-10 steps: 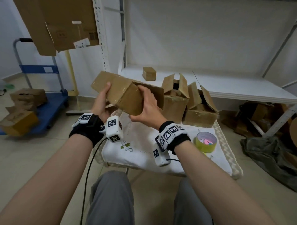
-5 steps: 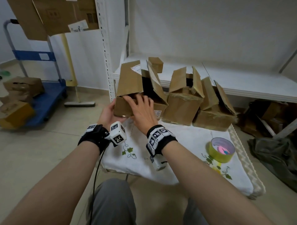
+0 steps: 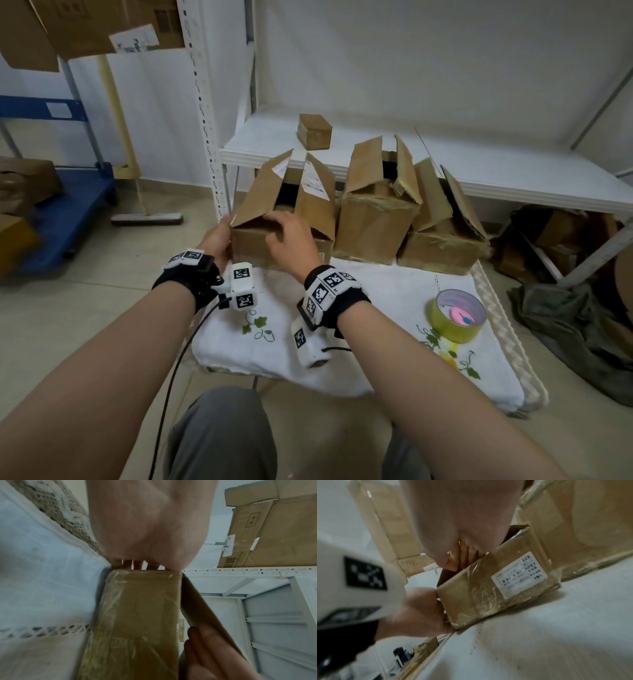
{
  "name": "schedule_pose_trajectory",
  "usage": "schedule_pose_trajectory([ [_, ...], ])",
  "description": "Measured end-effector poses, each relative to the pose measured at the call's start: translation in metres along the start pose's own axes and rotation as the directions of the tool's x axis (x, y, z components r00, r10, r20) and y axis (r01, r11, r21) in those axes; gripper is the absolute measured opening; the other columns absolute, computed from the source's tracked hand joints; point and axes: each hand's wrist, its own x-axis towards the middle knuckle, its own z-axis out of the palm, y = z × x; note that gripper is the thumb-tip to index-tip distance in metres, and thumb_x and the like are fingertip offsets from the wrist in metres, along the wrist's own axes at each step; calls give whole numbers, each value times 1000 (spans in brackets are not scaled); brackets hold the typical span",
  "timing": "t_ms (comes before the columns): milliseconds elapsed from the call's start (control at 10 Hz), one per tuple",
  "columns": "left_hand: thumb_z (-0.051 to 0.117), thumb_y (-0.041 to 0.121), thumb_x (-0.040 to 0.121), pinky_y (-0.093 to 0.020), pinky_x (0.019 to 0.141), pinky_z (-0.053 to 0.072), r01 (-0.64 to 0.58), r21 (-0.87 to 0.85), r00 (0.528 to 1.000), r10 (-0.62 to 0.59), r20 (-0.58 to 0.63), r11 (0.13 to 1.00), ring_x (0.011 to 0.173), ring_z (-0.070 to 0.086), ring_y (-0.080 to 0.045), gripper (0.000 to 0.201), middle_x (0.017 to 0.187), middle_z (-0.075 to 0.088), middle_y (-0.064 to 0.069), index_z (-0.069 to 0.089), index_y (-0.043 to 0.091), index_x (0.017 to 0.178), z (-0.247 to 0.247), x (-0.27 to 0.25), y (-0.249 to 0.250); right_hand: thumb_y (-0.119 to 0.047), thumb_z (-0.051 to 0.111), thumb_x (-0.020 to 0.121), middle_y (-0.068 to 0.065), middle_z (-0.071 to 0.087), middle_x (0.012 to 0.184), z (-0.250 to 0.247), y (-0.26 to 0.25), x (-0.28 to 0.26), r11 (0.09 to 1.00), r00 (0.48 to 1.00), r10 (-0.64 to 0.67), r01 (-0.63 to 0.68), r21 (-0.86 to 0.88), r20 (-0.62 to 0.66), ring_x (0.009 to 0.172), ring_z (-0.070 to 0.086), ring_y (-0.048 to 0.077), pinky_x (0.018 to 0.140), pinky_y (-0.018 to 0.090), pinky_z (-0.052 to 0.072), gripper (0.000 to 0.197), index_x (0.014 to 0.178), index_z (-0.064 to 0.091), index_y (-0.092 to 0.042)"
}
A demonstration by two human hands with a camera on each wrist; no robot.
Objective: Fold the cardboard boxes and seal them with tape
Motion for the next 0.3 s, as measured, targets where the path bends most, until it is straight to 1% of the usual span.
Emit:
schedule_pose_trajectory([
  [100, 32, 47, 104, -30, 85, 48, -77, -35, 995, 75, -61, 996, 86, 57, -16, 46, 97, 63, -4, 63, 14, 104, -9, 7, 0, -8, 57, 97, -1, 75, 111, -18, 5, -11, 976, 990, 70, -43, 214, -121, 109, 66, 14, 103, 34, 50, 22, 104, 77, -16],
  [200, 32, 43, 103, -36, 112, 33, -175, -86, 980, 166, -106, 981, 111, 56, -18, 47, 115, 66, -3, 65, 12, 116, -11, -4, 3, -8, 54, 100, 7, 78, 88, -41, 12, -29, 899, 975, 168, -92, 429, -143, 88, 74, 19, 88, 25, 56, 23, 94, 75, -12],
  [300, 37, 38, 102, -33, 107, 31, -276, -107, 949, 253, -189, 955, 119, 53, -17, 37, 124, 65, -4, 67, 17, 103, -4, -19, 8, -6, 49, 103, 14, 76, 80, -65, 19, -49, 743, 928, 340, -166, 648, -151, 72, 74, 23, 75, 32, 62, 24, 92, 71, -10],
])
